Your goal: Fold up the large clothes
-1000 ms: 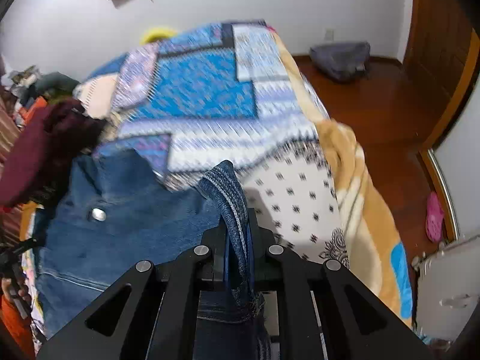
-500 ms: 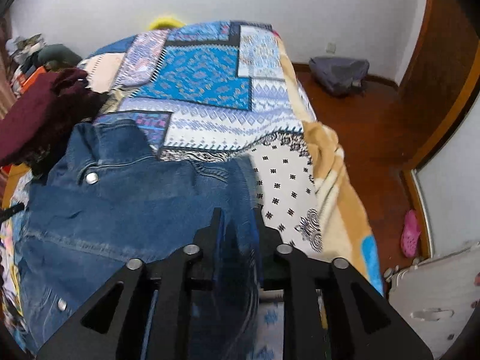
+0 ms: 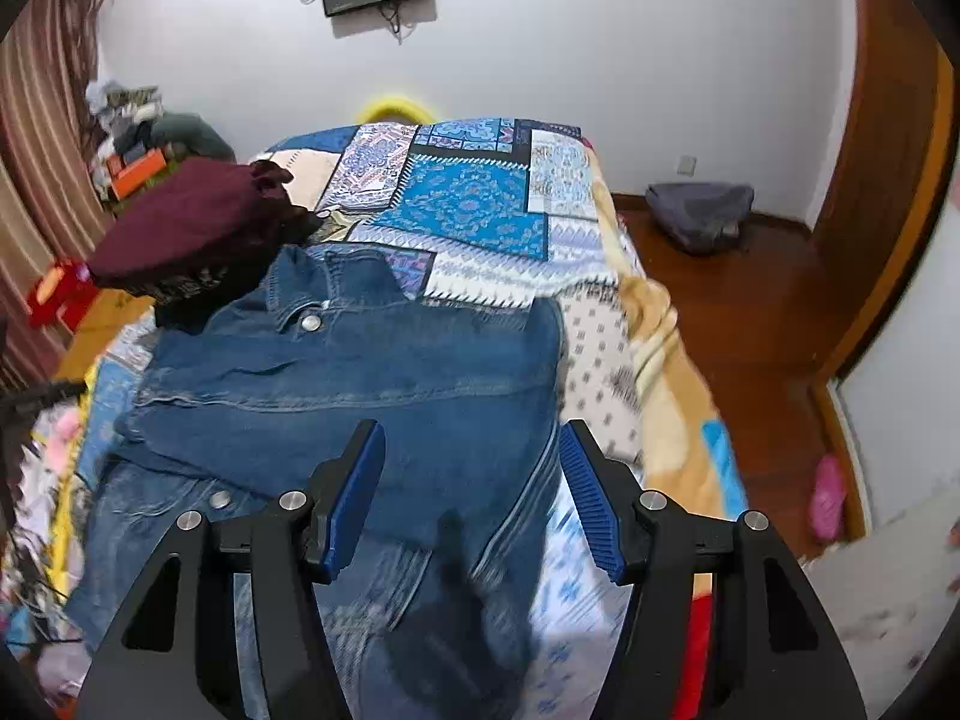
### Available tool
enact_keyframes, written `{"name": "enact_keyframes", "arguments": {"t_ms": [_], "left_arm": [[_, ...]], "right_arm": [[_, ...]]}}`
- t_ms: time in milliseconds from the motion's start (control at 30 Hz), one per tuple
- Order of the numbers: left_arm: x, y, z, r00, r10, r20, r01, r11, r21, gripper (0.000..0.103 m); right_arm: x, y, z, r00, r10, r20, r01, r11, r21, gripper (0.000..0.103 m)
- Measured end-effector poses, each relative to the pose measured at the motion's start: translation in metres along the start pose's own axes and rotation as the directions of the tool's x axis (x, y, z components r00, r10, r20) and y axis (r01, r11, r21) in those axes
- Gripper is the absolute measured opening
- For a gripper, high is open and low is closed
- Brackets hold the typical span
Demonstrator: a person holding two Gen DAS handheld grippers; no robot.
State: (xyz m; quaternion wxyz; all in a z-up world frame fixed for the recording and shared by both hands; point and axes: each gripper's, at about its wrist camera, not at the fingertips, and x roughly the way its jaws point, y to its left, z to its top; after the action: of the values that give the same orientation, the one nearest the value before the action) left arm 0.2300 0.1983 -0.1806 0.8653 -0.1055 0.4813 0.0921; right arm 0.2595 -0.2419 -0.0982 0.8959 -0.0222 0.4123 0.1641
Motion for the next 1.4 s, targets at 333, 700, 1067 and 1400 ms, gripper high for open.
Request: {"name": "enact_keyframes", "arguments": {"t_ms": [333, 700, 1067, 1400], "left_arm": [[0.032, 0.006, -0.080, 0.957, -0.199, -0.209, 0.180, 0.978, -0.106, 0.073], [0.038, 0.008, -0.121, 0.897, -0.408, -0.170, 0.346, 0.887, -0.305, 0.073], [-0.002, -0.035, -0.103, 0.908, -0.403, -0.117, 0.389, 0.912, -0.130, 0.012], [-0.041, -0.036, -0.035, 0.952, -0.284, 0.110, 0.291, 0.955, -0.054, 0.004]], "right_arm": [[0.030, -0.018, -0.070, 0.985, 0.055, -0.163, -0.018, 0.975, 0.222, 0.057], [0.032, -0.002, -0.107, 0.972, 0.116, -0.205, -0.068, 0.972, 0.225, 0.065], [0.009, 0.022, -0.086, 0.983, 0.135, -0.126, -0.118, 0.984, 0.135, 0.008], [-0.005, 0.019, -0.032, 0.995, 0.092, 0.037, -0.095, 0.992, 0.086, 0.008]]}}
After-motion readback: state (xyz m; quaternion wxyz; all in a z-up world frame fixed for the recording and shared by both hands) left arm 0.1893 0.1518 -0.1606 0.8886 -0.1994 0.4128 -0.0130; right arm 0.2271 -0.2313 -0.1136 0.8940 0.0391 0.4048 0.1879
